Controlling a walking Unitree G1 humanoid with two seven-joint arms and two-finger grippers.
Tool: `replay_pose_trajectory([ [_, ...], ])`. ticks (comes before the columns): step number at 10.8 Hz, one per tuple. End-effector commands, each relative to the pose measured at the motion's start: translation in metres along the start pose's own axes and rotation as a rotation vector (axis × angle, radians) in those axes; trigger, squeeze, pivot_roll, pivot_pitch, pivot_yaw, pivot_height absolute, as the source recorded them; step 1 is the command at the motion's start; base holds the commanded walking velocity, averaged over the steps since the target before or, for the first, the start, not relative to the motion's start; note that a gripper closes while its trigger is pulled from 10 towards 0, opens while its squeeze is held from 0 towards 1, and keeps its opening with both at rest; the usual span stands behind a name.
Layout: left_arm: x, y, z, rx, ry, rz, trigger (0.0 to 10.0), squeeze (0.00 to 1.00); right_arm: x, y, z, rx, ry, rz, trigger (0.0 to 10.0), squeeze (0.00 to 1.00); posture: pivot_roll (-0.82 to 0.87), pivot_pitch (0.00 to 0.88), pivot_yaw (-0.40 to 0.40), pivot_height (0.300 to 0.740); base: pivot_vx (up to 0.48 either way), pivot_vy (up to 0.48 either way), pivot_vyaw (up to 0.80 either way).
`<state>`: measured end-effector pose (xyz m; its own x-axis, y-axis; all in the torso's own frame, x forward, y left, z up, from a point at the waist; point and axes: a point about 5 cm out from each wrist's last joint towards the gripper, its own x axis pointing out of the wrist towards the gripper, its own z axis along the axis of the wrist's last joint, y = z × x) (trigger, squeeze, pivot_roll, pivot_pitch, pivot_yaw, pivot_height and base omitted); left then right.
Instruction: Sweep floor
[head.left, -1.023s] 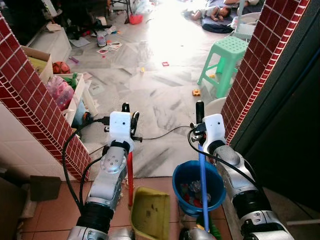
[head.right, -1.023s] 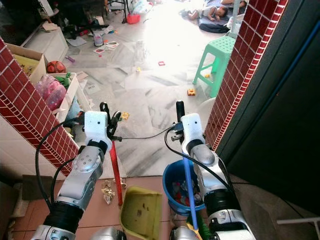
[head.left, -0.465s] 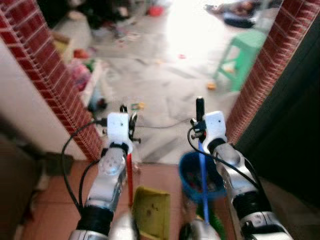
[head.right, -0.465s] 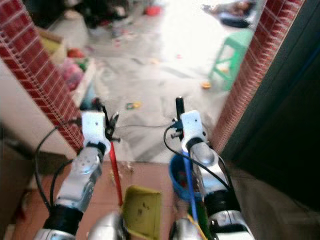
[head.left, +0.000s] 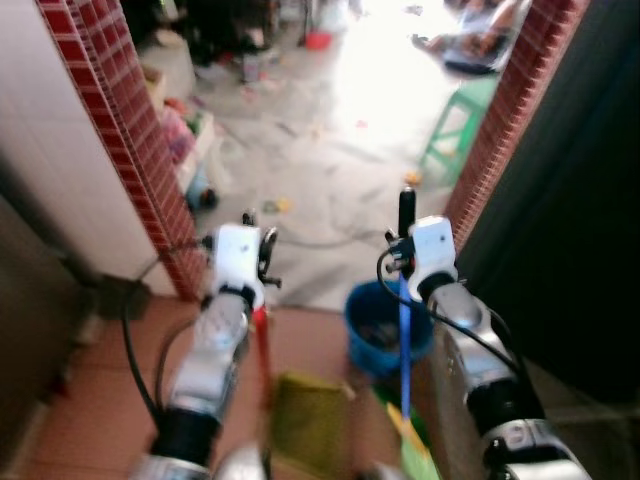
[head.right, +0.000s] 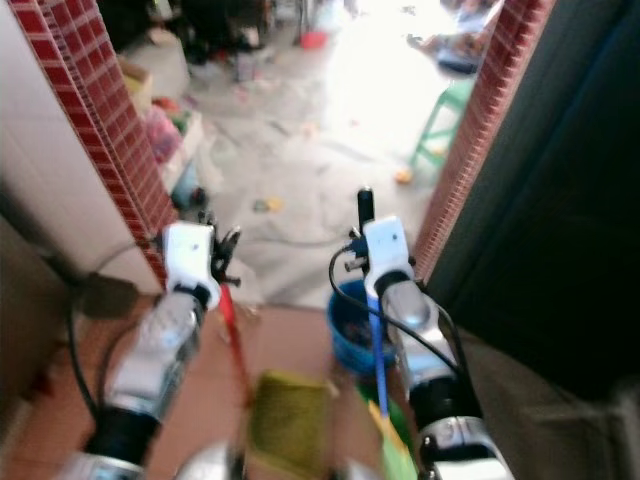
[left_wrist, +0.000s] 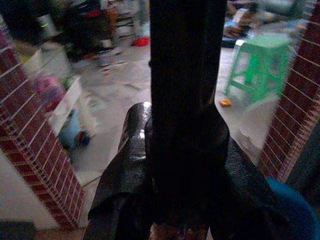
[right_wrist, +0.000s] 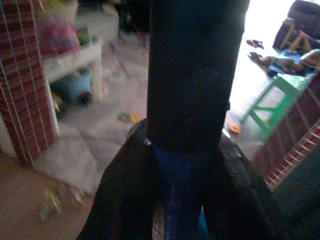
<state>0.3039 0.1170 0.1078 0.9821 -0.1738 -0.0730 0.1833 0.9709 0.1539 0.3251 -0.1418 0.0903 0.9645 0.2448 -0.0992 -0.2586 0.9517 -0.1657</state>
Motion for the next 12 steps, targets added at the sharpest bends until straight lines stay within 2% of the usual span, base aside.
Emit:
replay_pose_trajectory([
  [1,-0.002,0.004,0.013,0.082,-0.034,-0.028,10.0,0.00,0.006,0.000,0.012,-0.089,-0.033,0.039,10.0,0.00,0.02,0.000,-0.095,0.740,0.000,0.000,0.00],
  [2,-0.009,0.008,0.007,0.104,-0.025,-0.038,10.0,0.00,0.009,0.001,0.006,-0.058,0.001,0.025,10.0,0.00,0.02,0.000,-0.086,0.740,0.000,0.000,0.00],
  [3,-0.017,0.015,-0.007,0.142,-0.025,0.000,10.0,0.00,0.011,0.004,0.007,-0.031,-0.009,0.036,10.0,0.00,0.04,0.000,-0.050,0.740,0.000,0.000,0.00],
  [4,-0.021,0.017,-0.008,0.141,-0.059,0.048,10.0,0.00,0.011,0.006,0.013,-0.066,-0.042,0.040,10.0,0.00,0.03,0.000,-0.022,0.740,0.000,0.000,0.00],
  [5,-0.026,0.021,-0.003,0.053,-0.100,0.098,10.0,0.00,0.009,0.004,0.021,-0.065,-0.083,0.086,10.0,0.00,0.03,0.000,-0.010,0.740,0.000,0.000,0.00],
  [6,-0.029,0.027,0.007,0.055,-0.180,0.147,10.0,0.00,0.007,0.003,0.029,-0.108,-0.144,0.126,10.0,0.00,0.04,0.000,0.018,0.740,0.000,0.000,0.00],
  [7,-0.031,0.040,0.014,0.088,-0.228,0.267,10.0,0.00,0.009,0.002,0.030,-0.143,-0.130,0.112,10.0,0.00,0.04,0.000,0.028,0.740,0.000,0.000,0.00],
  [8,-0.032,0.054,0.012,0.060,-0.212,0.370,10.0,0.00,0.009,0.006,0.036,-0.137,-0.154,0.150,10.0,0.00,0.03,0.000,0.023,0.740,0.000,0.000,0.00],
  [9,-0.036,0.060,0.005,0.021,-0.177,0.421,10.0,0.00,0.006,0.009,0.041,-0.075,-0.198,0.108,10.0,0.00,0.05,0.000,0.004,0.740,0.000,0.000,0.00],
  [10,-0.039,0.054,-0.002,0.000,-0.172,0.387,10.0,0.00,0.005,0.011,0.037,-0.006,-0.211,0.001,10.0,0.00,0.05,0.000,-0.007,0.740,0.000,0.000,0.00],
  [12,-0.038,0.042,-0.009,-0.065,-0.148,0.332,10.0,0.00,-0.002,0.005,0.028,0.010,-0.214,-0.163,10.0,0.00,0.05,0.000,0.001,0.740,0.000,0.000,0.00],
])
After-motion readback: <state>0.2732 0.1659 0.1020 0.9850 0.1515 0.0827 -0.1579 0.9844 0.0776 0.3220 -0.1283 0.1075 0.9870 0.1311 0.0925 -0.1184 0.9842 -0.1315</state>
